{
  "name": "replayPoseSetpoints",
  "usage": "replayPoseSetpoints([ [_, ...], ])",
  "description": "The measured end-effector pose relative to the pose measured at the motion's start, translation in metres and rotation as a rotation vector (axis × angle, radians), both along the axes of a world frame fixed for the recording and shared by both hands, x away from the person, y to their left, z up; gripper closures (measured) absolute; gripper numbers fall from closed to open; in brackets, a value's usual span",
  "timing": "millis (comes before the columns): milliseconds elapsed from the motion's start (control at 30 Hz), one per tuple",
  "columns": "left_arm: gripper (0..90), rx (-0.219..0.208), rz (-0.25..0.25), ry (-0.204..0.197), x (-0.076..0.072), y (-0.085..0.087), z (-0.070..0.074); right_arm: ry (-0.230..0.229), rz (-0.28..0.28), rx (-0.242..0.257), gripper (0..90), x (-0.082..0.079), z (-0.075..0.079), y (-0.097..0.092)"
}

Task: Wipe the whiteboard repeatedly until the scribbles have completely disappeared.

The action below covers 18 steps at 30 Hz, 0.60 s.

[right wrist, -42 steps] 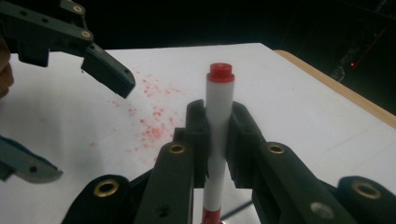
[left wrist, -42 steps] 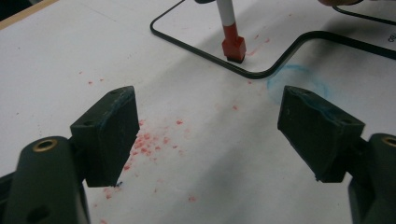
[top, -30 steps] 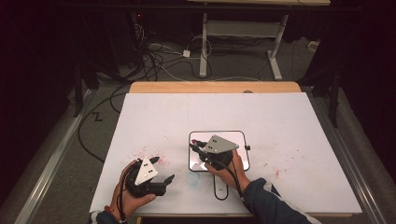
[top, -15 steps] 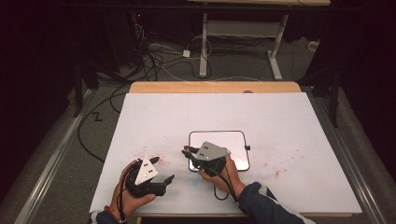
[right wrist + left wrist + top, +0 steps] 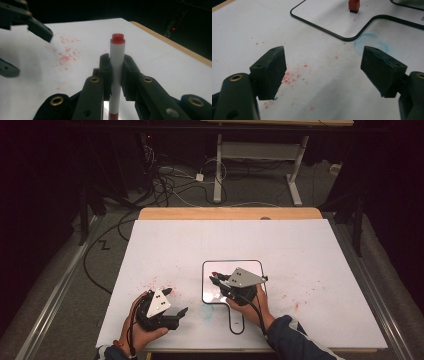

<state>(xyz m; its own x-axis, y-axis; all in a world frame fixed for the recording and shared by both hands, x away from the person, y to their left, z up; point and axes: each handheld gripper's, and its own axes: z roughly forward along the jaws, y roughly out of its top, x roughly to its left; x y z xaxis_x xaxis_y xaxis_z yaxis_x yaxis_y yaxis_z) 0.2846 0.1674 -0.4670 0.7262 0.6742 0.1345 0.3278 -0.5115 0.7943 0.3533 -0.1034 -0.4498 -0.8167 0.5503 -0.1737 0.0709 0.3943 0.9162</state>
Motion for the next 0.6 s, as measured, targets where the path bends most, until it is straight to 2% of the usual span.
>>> replayPoseSetpoints([
  [100, 19.7, 0.0, -0.001, 0.002, 0.0, 0.001, -0.001, 0.019, 0.032, 0.026, 81.4, -0.003, -0.001, 0.012],
  [233, 19.7, -0.005, 0.004, 0.0, -0.001, 0.002, 0.0, 0.003, 0.061, 0.002, 81.4, -0.012, -0.001, 0.02],
  [333, 19.7, -0.004, 0.003, -0.001, -0.001, 0.003, 0.0, -0.01, 0.043, -0.029, 81.4, -0.014, 0.001, 0.014],
  [467, 19.7, 0.0, 0.003, -0.003, -0.001, 0.001, 0.0, -0.019, 0.006, -0.048, 81.4, -0.012, 0.002, -0.003],
  [600, 19.7, -0.001, 0.005, -0.004, -0.001, 0.0, 0.001, -0.027, -0.032, -0.043, 81.4, -0.009, 0.002, -0.024],
])
